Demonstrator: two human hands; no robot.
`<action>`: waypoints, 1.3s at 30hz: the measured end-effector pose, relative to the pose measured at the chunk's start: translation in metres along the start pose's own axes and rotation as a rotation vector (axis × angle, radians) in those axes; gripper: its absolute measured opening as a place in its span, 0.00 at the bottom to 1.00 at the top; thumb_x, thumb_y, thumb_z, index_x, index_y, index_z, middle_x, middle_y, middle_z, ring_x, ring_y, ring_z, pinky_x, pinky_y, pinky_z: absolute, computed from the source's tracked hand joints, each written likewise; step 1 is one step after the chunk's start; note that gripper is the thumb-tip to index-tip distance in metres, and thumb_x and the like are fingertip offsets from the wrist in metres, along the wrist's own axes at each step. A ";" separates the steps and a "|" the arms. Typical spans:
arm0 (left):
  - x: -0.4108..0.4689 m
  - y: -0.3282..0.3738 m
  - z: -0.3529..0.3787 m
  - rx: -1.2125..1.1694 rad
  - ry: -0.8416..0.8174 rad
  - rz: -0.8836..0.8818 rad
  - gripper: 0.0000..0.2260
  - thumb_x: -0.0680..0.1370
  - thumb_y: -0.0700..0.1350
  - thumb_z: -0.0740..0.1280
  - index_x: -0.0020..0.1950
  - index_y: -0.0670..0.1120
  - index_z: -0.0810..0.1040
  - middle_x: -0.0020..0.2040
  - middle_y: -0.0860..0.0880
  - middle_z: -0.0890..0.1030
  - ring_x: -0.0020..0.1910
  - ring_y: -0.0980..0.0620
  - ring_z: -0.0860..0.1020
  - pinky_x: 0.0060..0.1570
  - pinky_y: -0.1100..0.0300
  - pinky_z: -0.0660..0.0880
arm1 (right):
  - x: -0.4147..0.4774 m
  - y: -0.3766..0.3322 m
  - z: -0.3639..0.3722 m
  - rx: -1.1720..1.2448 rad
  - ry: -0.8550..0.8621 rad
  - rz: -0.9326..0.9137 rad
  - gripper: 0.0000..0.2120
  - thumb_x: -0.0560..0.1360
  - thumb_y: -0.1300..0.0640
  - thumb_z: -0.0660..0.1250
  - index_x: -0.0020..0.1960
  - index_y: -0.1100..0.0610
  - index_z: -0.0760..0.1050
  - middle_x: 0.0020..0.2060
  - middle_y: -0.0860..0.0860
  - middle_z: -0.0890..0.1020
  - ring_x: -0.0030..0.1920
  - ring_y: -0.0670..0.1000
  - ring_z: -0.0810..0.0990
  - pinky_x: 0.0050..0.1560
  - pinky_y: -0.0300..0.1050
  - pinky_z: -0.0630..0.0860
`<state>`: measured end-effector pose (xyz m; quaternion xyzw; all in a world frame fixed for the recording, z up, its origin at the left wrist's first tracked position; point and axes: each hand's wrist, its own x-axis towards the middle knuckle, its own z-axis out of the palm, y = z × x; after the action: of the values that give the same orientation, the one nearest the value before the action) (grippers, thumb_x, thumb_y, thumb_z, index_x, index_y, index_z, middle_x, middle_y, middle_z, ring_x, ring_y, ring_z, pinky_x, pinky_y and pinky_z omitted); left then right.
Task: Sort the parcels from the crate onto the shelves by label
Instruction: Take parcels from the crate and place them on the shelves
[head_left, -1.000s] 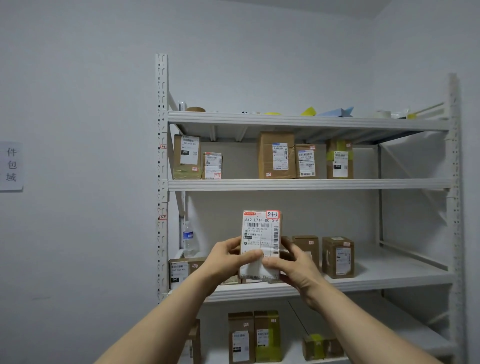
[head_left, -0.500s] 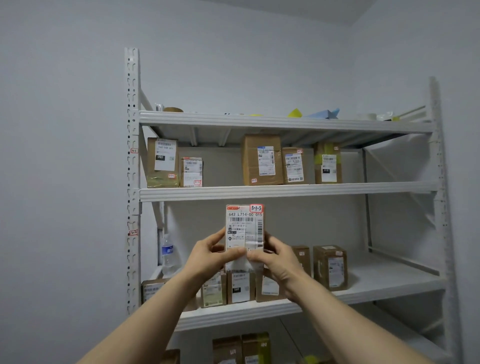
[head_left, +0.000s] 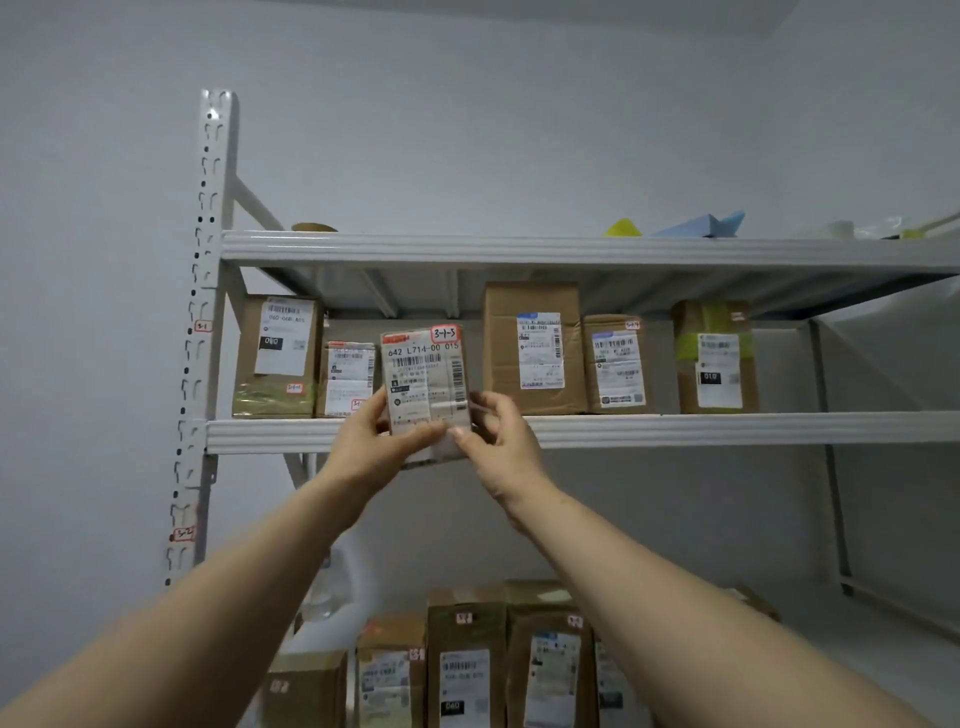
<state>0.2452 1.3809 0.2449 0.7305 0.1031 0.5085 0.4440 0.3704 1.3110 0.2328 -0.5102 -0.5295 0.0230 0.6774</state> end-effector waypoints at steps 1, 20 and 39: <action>0.010 -0.002 0.002 0.018 0.016 0.003 0.15 0.72 0.40 0.73 0.55 0.53 0.75 0.47 0.53 0.82 0.47 0.55 0.80 0.45 0.60 0.77 | 0.011 0.004 0.000 -0.034 0.003 -0.022 0.21 0.77 0.64 0.64 0.69 0.57 0.66 0.61 0.54 0.78 0.61 0.51 0.77 0.63 0.47 0.74; 0.126 -0.043 0.064 -0.101 -0.300 -0.020 0.51 0.53 0.54 0.80 0.71 0.50 0.60 0.52 0.48 0.81 0.49 0.49 0.81 0.54 0.50 0.77 | 0.089 0.055 -0.081 0.271 0.016 0.077 0.43 0.55 0.49 0.78 0.63 0.69 0.71 0.55 0.60 0.82 0.54 0.57 0.82 0.62 0.57 0.74; 0.160 -0.027 0.276 -0.157 -0.331 0.099 0.21 0.71 0.45 0.73 0.63 0.50 0.75 0.54 0.47 0.82 0.51 0.49 0.82 0.48 0.58 0.81 | 0.138 0.086 -0.300 0.301 0.080 0.020 0.20 0.67 0.52 0.67 0.57 0.59 0.78 0.52 0.58 0.83 0.53 0.56 0.81 0.56 0.51 0.76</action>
<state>0.5576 1.3427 0.3041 0.7714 -0.0477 0.4092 0.4849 0.6966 1.2310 0.2914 -0.4086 -0.4873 0.0885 0.7667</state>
